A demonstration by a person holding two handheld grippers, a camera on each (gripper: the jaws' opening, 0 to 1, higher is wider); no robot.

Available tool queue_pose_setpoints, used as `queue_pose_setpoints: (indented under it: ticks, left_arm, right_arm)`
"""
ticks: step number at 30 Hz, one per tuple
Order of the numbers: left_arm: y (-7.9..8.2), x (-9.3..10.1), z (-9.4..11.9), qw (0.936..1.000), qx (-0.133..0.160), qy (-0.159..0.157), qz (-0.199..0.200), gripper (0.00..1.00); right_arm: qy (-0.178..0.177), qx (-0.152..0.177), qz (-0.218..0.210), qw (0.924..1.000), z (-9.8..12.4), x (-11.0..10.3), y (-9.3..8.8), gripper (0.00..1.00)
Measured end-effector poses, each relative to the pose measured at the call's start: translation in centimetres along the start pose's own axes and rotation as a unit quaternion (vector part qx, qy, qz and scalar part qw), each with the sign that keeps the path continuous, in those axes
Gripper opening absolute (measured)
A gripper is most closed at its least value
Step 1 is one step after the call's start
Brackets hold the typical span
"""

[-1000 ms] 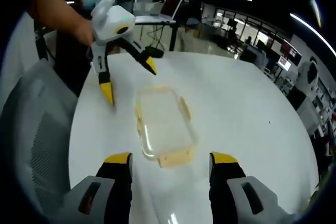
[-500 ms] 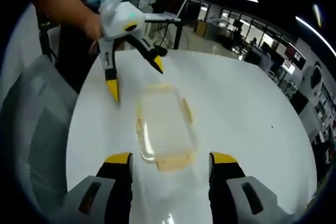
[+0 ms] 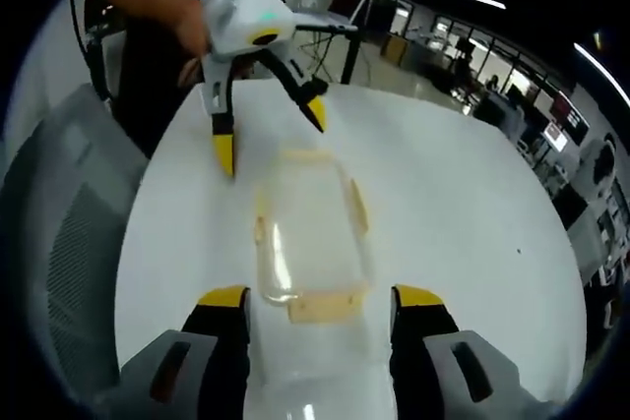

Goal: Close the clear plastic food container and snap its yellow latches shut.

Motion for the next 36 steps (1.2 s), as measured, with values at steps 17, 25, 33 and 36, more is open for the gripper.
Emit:
queue_pose_setpoints:
  ticks: [17,25,33,36]
  left_arm:
    - [-0.4,-1.3,-0.9,0.9983,-0.027,-0.024,-0.047,0.74]
    - [-0.6,-1.9,-1.1,0.995,-0.043,-0.036,-0.083,0.69]
    - [-0.9,-1.9,-1.5,0.9885,-0.056,-0.062,-0.126,0.66]
    - [-0.7,-2.1,-1.6,0.9883,-0.053,-0.069,-0.125,0.66]
  right_arm:
    - [0.033,-0.045,0.018,0.9983,-1.6,-0.1,-0.8,0.56]
    - [0.045,-0.059,0.012,0.9972,-2.1,-0.1,-1.4,0.55]
    - [0.059,-0.069,0.017,0.9957,-2.8,-0.5,-1.8,0.54]
    - [0.063,-0.071,0.016,0.9953,-3.0,-0.6,-1.9,0.53]
Point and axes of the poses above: the point that each gripper's makers call its tool centre point, and the gripper's own axes: z roughly backward along the fingers, x roughly to its right, y roughly out of its top, the point moved 1 cm from there along z, roughly backward along the fingers, and after that the axes turned 1 degree about z, right-handed, at the moved point
